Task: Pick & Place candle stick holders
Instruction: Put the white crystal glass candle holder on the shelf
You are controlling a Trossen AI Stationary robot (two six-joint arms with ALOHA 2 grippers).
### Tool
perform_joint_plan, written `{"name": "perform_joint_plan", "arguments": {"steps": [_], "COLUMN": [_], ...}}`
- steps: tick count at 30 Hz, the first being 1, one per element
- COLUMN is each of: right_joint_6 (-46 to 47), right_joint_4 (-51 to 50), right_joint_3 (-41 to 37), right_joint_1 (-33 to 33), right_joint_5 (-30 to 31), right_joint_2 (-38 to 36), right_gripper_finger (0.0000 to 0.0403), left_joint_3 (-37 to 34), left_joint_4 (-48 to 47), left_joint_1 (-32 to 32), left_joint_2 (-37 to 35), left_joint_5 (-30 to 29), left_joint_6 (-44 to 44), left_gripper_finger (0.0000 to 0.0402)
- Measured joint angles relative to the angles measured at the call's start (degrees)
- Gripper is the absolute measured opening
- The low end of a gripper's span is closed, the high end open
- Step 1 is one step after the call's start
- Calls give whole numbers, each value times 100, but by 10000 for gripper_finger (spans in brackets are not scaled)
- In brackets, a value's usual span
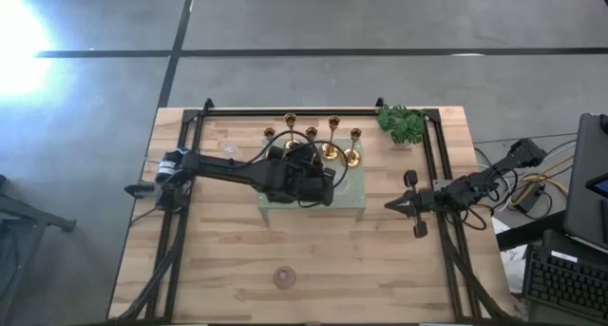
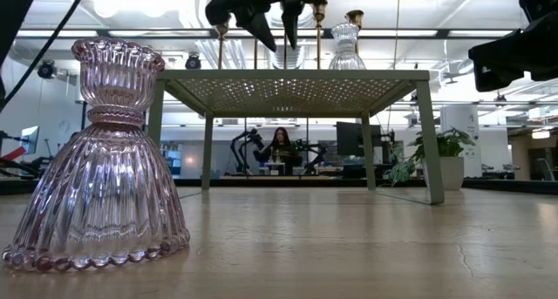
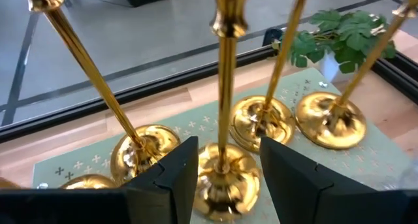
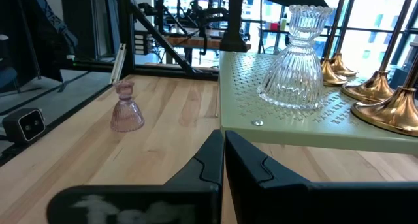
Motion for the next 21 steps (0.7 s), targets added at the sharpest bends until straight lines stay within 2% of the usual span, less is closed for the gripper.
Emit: {"name": "perform_joint_plan", "arguments": {"steps": [15,21], "right_joint_6": [-2,0], "right_joint_4": [0,-1], "right_joint_3": [0,0], "right_joint_1": [-1,0], "right_joint_5": [0,1], "right_joint_2": [0,0], "right_gripper_finger": [9,9], "left_joint_3": [0,0], "left_joint_4": [-2,-3], "left_joint_1": [-471,-747], "left_joint_2": [-236,-378], "left_joint_5": [-5,189], "left_joint_6": [-80,-80], "left_gripper_finger": [168,168]}}
